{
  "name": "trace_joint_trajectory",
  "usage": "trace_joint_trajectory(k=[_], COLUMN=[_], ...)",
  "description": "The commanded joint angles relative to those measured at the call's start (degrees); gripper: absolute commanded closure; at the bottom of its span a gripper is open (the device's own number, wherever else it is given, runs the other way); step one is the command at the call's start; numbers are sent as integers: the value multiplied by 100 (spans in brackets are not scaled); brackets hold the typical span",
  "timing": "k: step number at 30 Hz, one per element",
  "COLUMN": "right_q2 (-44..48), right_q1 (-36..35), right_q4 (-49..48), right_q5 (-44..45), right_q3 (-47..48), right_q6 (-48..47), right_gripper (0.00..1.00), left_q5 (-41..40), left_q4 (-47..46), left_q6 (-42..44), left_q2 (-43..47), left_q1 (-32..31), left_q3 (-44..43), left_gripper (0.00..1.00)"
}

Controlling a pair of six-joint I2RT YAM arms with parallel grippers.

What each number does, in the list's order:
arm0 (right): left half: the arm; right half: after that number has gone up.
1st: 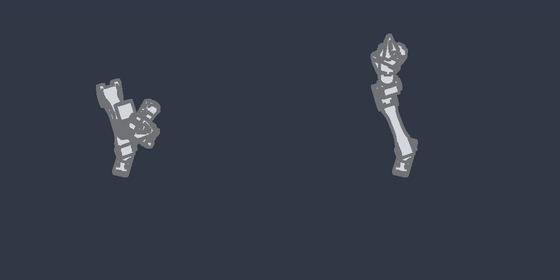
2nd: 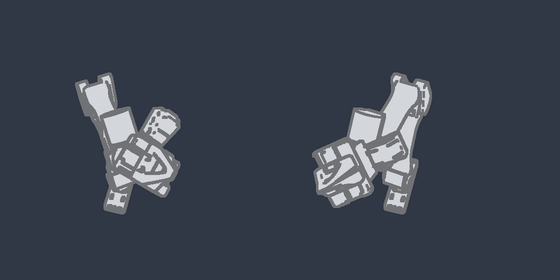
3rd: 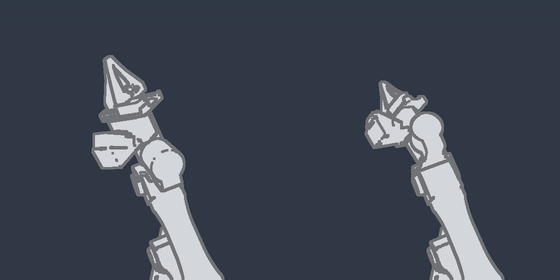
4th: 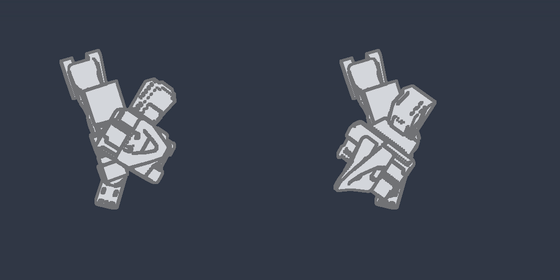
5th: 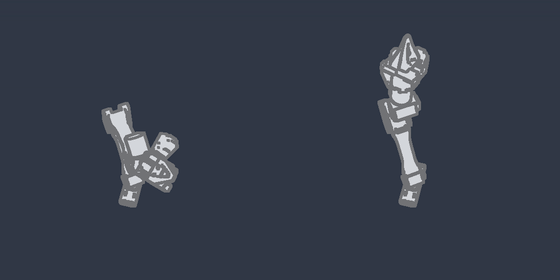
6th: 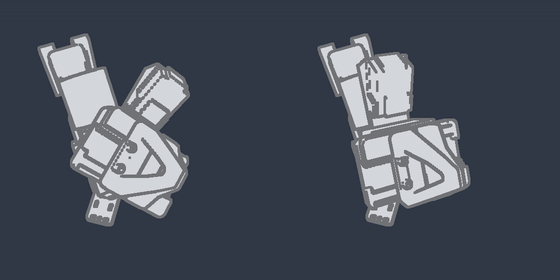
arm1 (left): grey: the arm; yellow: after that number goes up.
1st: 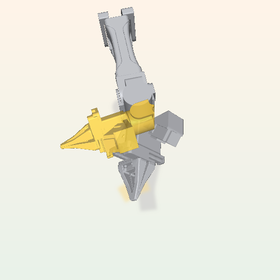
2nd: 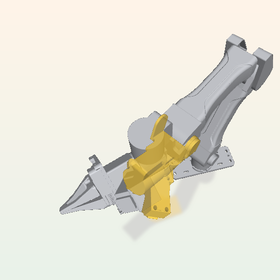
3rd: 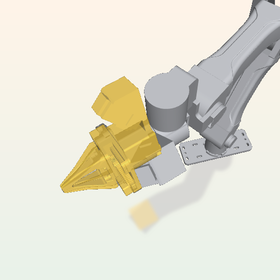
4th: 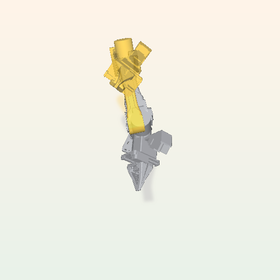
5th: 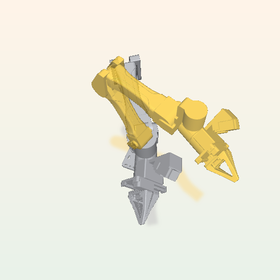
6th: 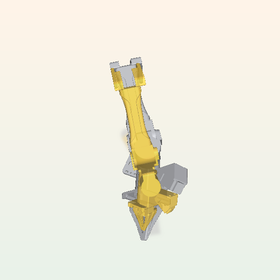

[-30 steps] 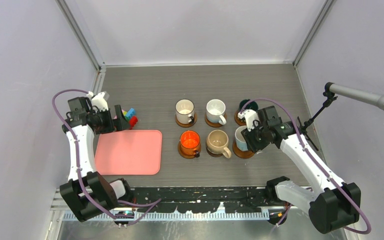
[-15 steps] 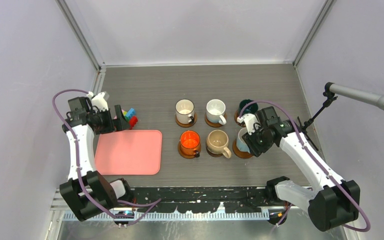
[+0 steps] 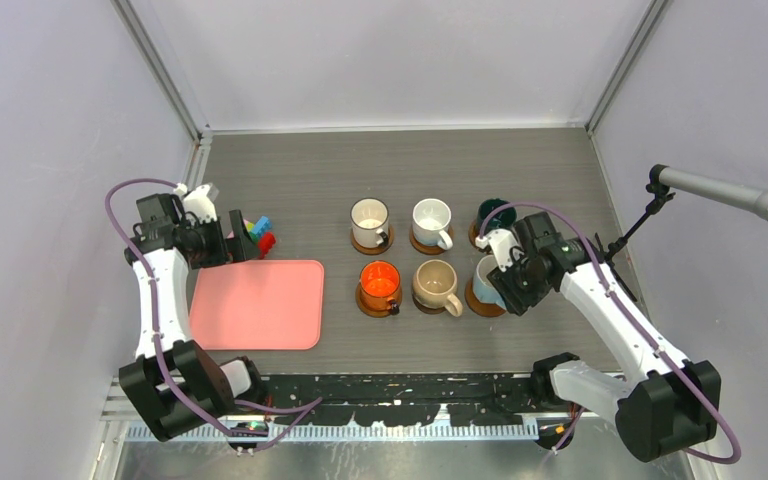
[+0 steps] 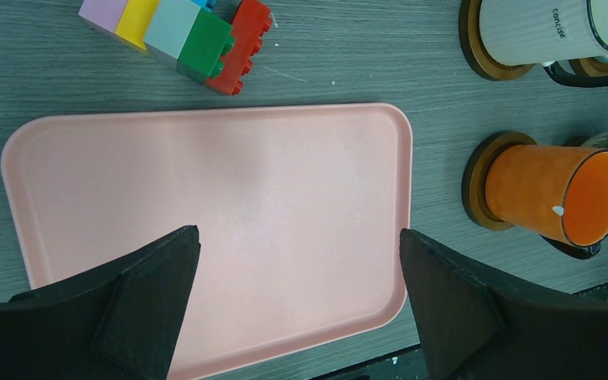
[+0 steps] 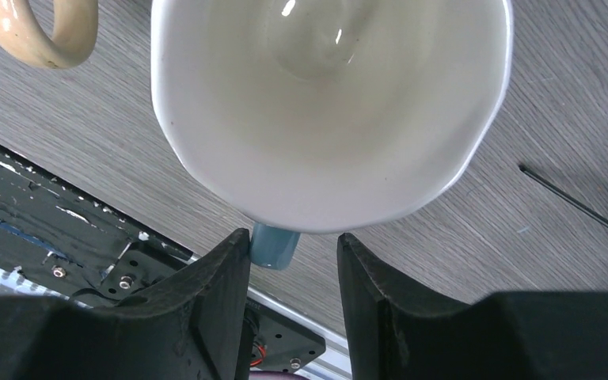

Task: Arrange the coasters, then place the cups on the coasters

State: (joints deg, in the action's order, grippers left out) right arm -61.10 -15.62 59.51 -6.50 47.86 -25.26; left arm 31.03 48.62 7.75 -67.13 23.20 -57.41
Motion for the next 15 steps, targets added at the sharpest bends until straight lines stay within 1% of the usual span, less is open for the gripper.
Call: trace_joint_trajectory(k=[1, 12, 14, 15], right_q2=[126, 47, 55, 50], right_q1=[42, 108, 110, 104], right_q4=[136, 141, 201, 262], right_q5=[230, 403, 365, 308], right_q3=[292, 403, 440, 504], right_q6=[-90, -146, -157, -161], right_gripper=[50, 51, 50, 48], left_q5=[44, 61, 59, 68], left_q4=[-108, -107, -109, -107], left_q6=[8, 16, 24, 25], left_q2=[3, 16, 16, 8], left_q1=[-19, -18, -25, -22], left_q3=[-218, -198, -196, -197], left_gripper=[0, 0, 0, 0])
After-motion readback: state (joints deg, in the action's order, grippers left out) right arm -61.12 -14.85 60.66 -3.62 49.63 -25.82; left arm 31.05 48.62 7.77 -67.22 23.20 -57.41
